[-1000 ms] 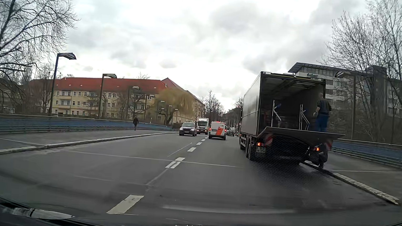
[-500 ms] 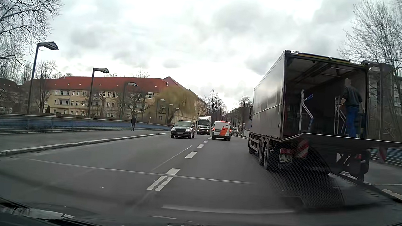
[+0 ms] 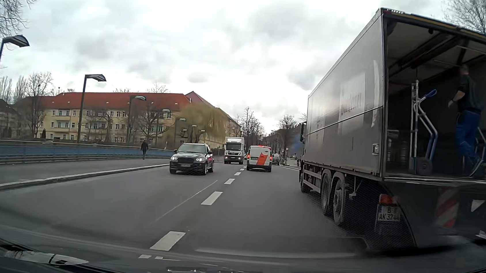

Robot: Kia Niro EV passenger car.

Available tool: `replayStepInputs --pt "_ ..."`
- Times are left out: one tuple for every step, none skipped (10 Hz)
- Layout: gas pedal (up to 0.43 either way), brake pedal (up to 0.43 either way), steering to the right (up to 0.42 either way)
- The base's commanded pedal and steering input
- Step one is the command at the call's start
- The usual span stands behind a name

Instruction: Follow the waypoints while adhering to traffic rules and regulations

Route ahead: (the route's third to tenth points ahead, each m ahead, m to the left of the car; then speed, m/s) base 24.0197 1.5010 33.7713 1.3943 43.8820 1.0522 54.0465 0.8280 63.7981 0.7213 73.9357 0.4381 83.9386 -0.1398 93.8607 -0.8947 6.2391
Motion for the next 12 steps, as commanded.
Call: replayStepInputs --pt "0.0 0.012 0.024" --pt "0.0 0.012 0.018" --pt "0.0 0.012 0.011" --pt "0.0 0.012 0.006" --pt "0.0 0.006 0.009" --pt "0.0 0.012 0.011" --pt "0.0 0.012 0.011" --pt "0.0 0.012 0.012" --pt "0.0 0.024 0.011" --pt "0.0 0.024 0.01" --pt "0.0 0.024 0.009" --pt "0.0 0.024 0.009"
